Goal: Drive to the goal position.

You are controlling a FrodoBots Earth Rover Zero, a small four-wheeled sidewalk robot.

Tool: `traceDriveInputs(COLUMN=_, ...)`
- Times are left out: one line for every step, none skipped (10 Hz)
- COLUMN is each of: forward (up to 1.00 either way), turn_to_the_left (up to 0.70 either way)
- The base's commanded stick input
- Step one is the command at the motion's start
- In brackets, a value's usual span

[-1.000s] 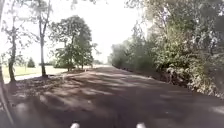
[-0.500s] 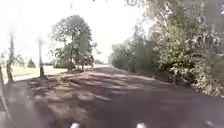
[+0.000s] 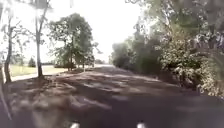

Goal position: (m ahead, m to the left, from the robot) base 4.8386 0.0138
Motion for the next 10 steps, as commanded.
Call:
traceDriveInputs(forward=0.70, turn_to_the_left=0.00)
traceDriveInputs(forward=0.70, turn_to_the_left=0.00)
traceDriveInputs(forward=0.70, turn_to_the_left=0.00)
traceDriveInputs(forward=0.70, turn_to_the_left=0.00)
traceDriveInputs(forward=0.70, turn_to_the_left=0.00)
traceDriveInputs(forward=0.70, turn_to_the_left=0.00)
traceDriveInputs(forward=0.70, turn_to_the_left=0.00)
traceDriveInputs(forward=0.70, turn_to_the_left=0.00)
traceDriveInputs(forward=0.70, turn_to_the_left=0.00)
traceDriveInputs(forward=0.70, turn_to_the_left=0.00)
